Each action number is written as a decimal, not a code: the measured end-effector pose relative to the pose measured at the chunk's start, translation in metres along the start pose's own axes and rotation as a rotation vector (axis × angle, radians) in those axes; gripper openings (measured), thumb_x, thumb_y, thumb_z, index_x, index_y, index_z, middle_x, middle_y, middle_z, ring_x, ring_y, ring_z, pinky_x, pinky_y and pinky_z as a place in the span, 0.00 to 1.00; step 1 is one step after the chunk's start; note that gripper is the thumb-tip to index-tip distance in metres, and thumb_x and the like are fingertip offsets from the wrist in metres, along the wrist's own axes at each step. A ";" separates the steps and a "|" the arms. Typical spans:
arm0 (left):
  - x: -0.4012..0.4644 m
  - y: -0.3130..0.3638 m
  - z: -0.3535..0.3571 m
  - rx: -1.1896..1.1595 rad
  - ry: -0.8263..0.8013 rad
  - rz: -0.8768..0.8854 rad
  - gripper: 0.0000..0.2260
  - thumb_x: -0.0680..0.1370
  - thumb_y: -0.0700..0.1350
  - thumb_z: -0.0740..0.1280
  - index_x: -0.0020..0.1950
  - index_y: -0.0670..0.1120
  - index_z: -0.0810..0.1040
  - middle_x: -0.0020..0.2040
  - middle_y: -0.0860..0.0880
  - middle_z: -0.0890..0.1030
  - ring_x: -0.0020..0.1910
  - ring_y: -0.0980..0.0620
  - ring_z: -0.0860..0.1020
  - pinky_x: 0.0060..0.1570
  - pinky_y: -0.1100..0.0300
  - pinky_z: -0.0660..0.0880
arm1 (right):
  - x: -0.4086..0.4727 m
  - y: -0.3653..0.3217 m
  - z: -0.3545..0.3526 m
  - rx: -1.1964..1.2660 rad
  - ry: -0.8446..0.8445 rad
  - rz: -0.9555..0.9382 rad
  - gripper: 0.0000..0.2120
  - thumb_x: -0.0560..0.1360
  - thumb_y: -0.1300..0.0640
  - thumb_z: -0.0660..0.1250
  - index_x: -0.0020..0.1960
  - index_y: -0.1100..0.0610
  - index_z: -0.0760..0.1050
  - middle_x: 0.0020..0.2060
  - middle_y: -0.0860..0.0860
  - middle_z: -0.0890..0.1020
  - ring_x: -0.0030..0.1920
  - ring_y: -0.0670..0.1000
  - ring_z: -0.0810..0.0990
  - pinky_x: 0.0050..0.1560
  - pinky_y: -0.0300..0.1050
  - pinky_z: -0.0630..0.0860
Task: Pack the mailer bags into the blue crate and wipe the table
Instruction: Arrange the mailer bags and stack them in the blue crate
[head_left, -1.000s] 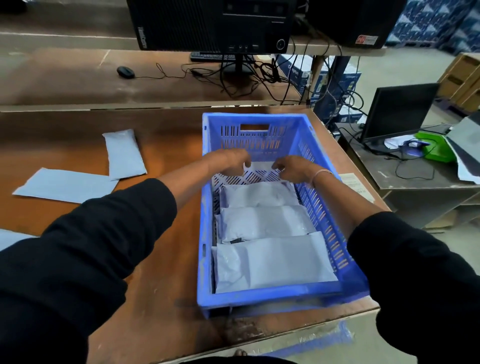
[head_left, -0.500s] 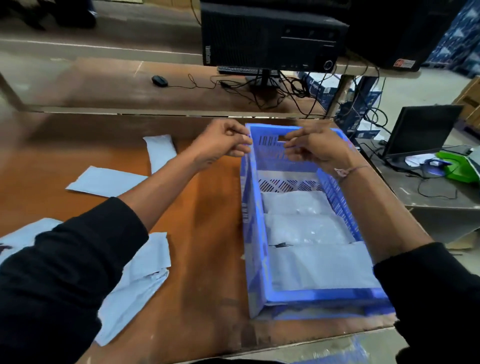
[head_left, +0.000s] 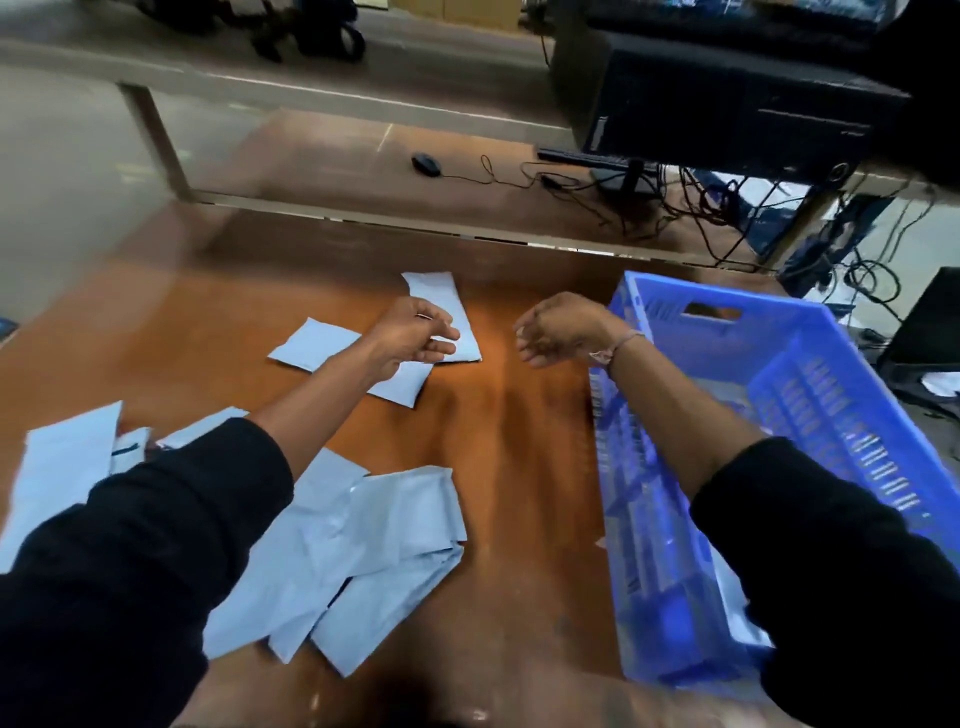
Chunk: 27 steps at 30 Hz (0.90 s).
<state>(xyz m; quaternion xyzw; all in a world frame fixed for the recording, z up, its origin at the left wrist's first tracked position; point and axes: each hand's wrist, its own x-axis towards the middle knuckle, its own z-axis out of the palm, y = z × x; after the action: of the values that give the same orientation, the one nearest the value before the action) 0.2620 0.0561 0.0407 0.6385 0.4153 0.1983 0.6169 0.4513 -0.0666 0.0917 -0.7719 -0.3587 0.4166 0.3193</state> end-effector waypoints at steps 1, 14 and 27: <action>0.001 -0.005 -0.008 -0.005 0.010 -0.007 0.10 0.82 0.38 0.68 0.62 0.37 0.78 0.53 0.40 0.86 0.45 0.47 0.86 0.48 0.55 0.84 | 0.011 0.000 0.011 -0.006 0.007 0.024 0.03 0.79 0.67 0.64 0.49 0.62 0.76 0.37 0.57 0.78 0.35 0.52 0.79 0.37 0.45 0.81; 0.021 -0.052 -0.089 0.014 0.064 -0.071 0.06 0.82 0.39 0.67 0.58 0.40 0.79 0.53 0.43 0.86 0.47 0.48 0.87 0.45 0.60 0.84 | 0.132 0.006 0.122 -0.349 0.431 0.143 0.34 0.72 0.36 0.69 0.69 0.57 0.74 0.67 0.56 0.76 0.67 0.60 0.75 0.66 0.56 0.74; 0.056 -0.072 -0.115 -0.192 0.085 -0.110 0.10 0.82 0.46 0.70 0.57 0.41 0.79 0.57 0.40 0.85 0.53 0.47 0.86 0.55 0.56 0.83 | 0.145 0.002 0.128 0.318 0.274 -0.002 0.14 0.76 0.62 0.73 0.59 0.67 0.78 0.55 0.56 0.83 0.56 0.58 0.83 0.50 0.49 0.82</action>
<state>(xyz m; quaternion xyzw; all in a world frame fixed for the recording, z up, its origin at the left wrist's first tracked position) 0.1859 0.1637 -0.0239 0.5438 0.4543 0.2299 0.6671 0.3974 0.0760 -0.0271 -0.7608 -0.2426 0.3589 0.4832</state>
